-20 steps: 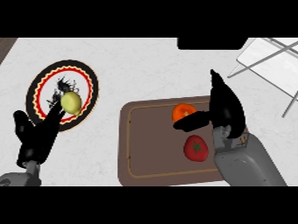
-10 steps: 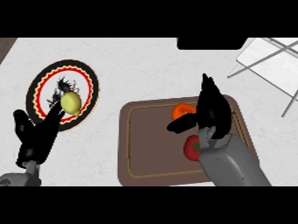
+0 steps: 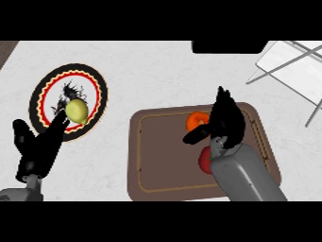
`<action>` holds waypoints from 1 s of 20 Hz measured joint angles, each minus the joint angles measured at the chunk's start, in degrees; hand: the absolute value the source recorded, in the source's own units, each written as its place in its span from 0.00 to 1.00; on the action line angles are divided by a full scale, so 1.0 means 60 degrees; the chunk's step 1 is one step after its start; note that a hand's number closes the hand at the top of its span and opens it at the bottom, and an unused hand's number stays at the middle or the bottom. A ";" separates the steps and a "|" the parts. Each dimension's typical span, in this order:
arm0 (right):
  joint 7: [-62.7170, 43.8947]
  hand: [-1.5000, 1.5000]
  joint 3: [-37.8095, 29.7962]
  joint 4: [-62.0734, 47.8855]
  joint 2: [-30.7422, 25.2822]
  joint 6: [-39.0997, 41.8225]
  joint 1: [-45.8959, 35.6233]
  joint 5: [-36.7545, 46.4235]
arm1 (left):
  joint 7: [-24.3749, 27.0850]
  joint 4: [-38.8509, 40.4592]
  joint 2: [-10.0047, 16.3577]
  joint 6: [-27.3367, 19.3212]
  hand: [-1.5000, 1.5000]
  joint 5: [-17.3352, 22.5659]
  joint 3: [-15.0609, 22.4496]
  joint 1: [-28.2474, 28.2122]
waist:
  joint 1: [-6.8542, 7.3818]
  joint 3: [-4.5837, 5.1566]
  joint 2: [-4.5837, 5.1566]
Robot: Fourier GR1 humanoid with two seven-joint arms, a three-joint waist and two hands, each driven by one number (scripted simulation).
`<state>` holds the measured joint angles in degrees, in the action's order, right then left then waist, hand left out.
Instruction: Pick the squash from the tray and place it in the tiered shelf
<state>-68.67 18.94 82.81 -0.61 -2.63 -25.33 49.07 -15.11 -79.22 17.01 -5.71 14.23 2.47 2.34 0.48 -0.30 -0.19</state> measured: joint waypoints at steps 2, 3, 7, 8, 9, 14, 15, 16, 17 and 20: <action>0.0085 0.00 -0.0054 -0.0130 0.0006 -0.0003 0.0112 0.0114 | 0.0124 0.0047 -0.0011 0.0084 0.50 0.0018 -0.0064 -0.0046 | -0.0020 -0.0002 -0.0004; 0.0086 0.00 -0.0037 -0.0279 0.0006 -0.0033 0.0076 0.0146 | 0.0075 0.0018 0.0007 0.0122 0.50 0.0038 -0.0084 -0.0052 | -0.0010 -0.0002 -0.0003; 0.0272 0.00 -0.0120 -0.0602 -0.0001 -0.0187 0.0121 0.0365 | 0.0101 0.0070 -0.0047 0.0204 0.50 -0.0011 -0.0123 -0.0027 | -0.0022 -0.0010 -0.0007; 0.0293 0.00 -0.0082 -0.0566 0.0004 -0.0244 0.0193 0.0380 | 0.0008 0.0046 -0.0043 0.0220 0.50 -0.0005 -0.0139 -0.0011 | -0.0027 -0.0008 -0.0006; 0.0346 0.00 -0.0099 -0.0801 0.0007 -0.0345 0.0057 0.0350 | 0.0067 0.0145 -0.0120 0.0184 0.50 -0.0066 -0.0128 0.0069 | -0.0017 -0.0014 -0.0004; 0.0652 0.00 -0.0304 -0.1379 0.0027 -0.0745 -0.0098 0.0357 | -0.0027 0.0194 -0.0243 0.0127 0.50 -0.0193 -0.0172 0.0183 | -0.0008 -0.0020 -0.0004; 0.0704 0.00 -0.0251 -0.1512 0.0029 -0.0855 -0.0116 0.0325 | -0.0073 0.0205 -0.0251 0.0129 0.50 -0.0212 -0.0192 0.0200 | -0.0005 -0.0018 -0.0006; 0.0828 0.00 -0.0352 -0.1632 0.0041 -0.0941 -0.0098 0.0329 | 0.0039 0.0286 -0.0221 0.0246 0.50 -0.0186 -0.0258 0.0183 | -0.0011 -0.0024 -0.0014; 0.0874 0.00 -0.0435 -0.1719 0.0046 -0.0972 -0.0197 0.0303 | 0.0096 0.0222 -0.0203 0.0320 0.50 -0.0188 -0.0278 0.0096 | -0.0009 -0.0028 -0.0019; 0.1193 1.00 -0.0270 -0.2371 0.0076 -0.1060 -0.0372 -0.0252 | 0.0067 0.0138 -0.0322 0.0231 0.50 -0.0322 -0.0231 0.0082 | 0.0030 -0.0013 -0.0038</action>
<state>-61.51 17.32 68.59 -0.15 -8.99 -27.56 47.56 -14.71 -78.39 15.08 -4.32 12.30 1.08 2.83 0.66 -0.37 -0.42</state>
